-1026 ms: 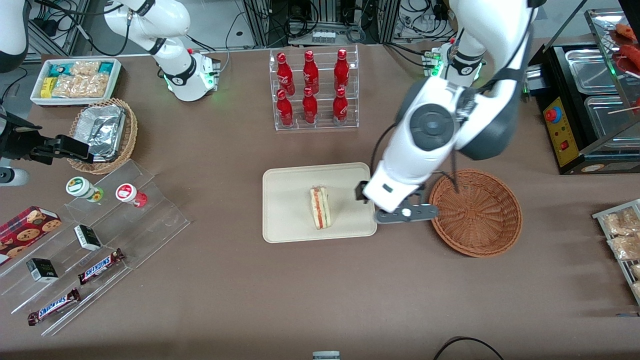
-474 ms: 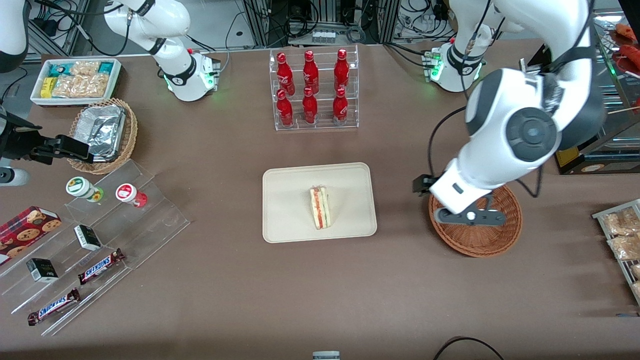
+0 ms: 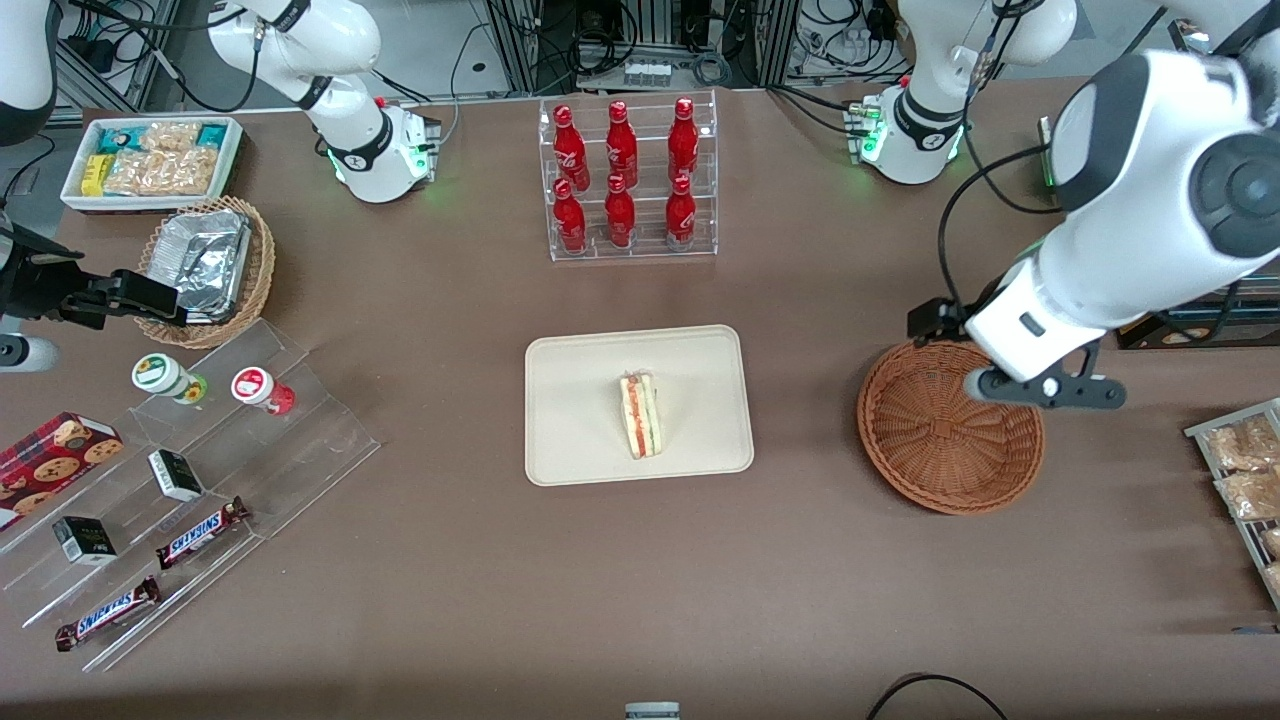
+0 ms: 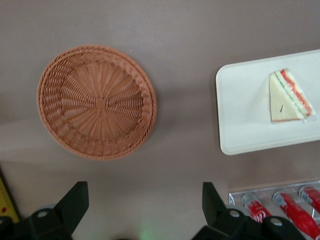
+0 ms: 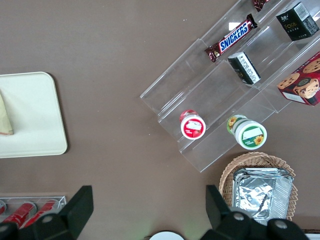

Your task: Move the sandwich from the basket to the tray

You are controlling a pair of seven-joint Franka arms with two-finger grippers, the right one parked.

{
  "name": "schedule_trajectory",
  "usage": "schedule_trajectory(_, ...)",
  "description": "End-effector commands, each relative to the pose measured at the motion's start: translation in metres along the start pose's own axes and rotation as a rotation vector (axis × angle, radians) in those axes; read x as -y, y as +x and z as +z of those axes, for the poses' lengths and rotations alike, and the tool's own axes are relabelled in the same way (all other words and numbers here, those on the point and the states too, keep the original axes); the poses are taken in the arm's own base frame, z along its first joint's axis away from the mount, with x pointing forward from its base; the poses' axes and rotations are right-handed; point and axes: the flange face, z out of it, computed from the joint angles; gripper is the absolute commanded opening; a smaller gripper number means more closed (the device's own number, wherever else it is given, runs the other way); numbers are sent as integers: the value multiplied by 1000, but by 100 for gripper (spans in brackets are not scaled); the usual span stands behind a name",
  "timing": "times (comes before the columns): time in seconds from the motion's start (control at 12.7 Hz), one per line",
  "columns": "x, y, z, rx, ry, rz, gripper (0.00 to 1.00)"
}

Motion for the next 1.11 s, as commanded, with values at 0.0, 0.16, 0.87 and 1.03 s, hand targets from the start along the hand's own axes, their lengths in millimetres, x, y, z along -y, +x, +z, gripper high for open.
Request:
schedule_trajectory(0.0, 15, -28, -12, 23, 14, 8, 100)
schedule_trajectory(0.16, 22, -36, -15, 27, 40, 4, 100)
schedule_trajectory(0.87, 76, -45, -32, 10, -18, -44, 100)
schedule_trajectory(1.03, 91, -54, -39, 11, -27, -63, 100)
